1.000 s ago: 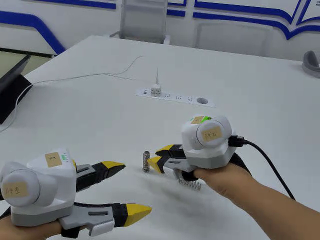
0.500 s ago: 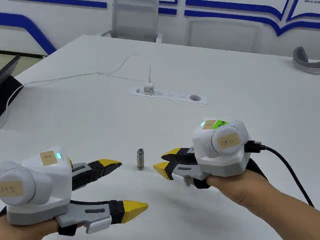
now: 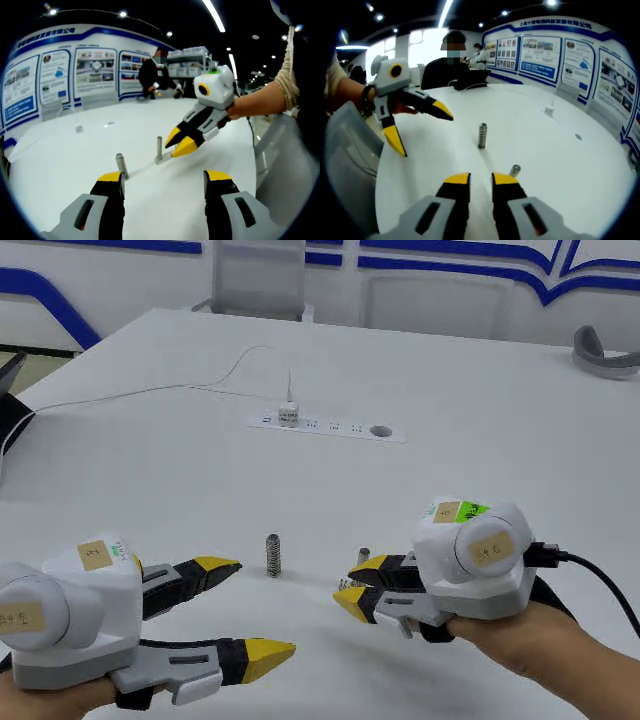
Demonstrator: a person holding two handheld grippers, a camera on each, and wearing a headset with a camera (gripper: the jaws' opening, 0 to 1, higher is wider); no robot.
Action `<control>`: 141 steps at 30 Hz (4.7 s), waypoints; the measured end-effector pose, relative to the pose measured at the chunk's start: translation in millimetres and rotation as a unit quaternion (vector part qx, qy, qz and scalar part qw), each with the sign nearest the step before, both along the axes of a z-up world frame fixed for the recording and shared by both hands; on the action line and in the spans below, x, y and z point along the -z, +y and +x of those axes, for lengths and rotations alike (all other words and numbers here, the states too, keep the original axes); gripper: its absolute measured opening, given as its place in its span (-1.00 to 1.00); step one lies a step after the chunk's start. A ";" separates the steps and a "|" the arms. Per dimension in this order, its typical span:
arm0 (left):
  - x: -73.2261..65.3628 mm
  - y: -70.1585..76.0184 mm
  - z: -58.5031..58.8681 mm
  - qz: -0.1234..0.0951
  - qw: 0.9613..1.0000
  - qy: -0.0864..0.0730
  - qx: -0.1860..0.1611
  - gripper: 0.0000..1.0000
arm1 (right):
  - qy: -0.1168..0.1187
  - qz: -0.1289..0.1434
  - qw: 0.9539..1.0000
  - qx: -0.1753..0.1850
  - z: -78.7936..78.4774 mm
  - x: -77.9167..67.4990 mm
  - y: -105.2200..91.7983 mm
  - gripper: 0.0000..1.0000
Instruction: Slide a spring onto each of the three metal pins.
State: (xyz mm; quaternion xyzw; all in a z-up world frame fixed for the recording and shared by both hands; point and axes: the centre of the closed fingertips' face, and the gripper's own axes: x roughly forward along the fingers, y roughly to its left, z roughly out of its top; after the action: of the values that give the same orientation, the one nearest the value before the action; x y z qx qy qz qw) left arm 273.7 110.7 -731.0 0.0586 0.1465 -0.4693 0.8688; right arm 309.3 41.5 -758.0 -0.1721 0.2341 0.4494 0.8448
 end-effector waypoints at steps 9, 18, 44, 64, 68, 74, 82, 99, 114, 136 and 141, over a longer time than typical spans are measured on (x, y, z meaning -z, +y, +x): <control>-0.1 -0.9 0.2 0.002 1.000 0.000 0.002 0.30 | -0.002 -0.027 0.999 0.016 8.5 10.2 -18.8 -0.64; 0.7 -0.6 -0.3 0.003 1.000 0.001 0.002 0.29 | 0.011 -0.059 0.998 0.024 16.3 24.9 -25.7 -0.64; 4.5 1.6 -1.9 0.007 1.000 0.005 0.001 0.26 | 0.068 -0.087 0.994 0.008 5.9 45.0 -24.5 -0.73; 7.3 -9.9 -6.2 0.018 0.999 0.003 0.026 0.17 | 0.061 -0.078 0.994 -0.044 -19.9 16.9 -8.8 -0.76; 4.6 -13.1 -5.9 0.020 0.999 -0.002 0.032 0.14 | 0.054 -0.079 0.993 -0.067 -27.7 7.2 -3.4 -0.76; 2.1 -20.2 -8.7 0.028 0.998 -0.010 0.049 0.07 | 0.047 -0.080 0.990 -0.105 -41.2 -4.8 7.2 -0.76; 2.7 -25.4 -14.5 0.036 0.997 -0.016 0.070 -0.06 | 0.045 -0.086 0.984 -0.150 -56.4 -12.1 17.1 -0.76; 7.9 -40.8 -36.9 0.054 0.990 -0.021 0.132 -0.53 | 0.043 -0.117 0.965 -0.229 -78.4 -13.0 20.3 -0.76; 9.1 -46.2 -42.2 0.063 0.986 -0.032 0.151 -0.73 | 0.045 -0.127 0.958 -0.253 -86.5 -18.5 18.2 -0.76; 8.0 -48.8 -43.1 0.062 0.985 -0.034 0.155 -0.78 | 0.040 -0.067 0.965 -0.251 -87.3 -56.2 39.6 -0.76; 7.4 -50.3 -44.0 0.059 0.985 -0.033 0.156 -0.78 | 0.033 -0.060 0.965 -0.253 -87.5 -60.2 46.7 -0.77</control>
State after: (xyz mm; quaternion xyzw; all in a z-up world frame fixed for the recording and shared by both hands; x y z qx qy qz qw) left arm 229.7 60.4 -738.4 0.1474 0.1345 -0.5876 0.7841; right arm 221.8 88.2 -697.8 -0.2607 0.2374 0.6393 0.6833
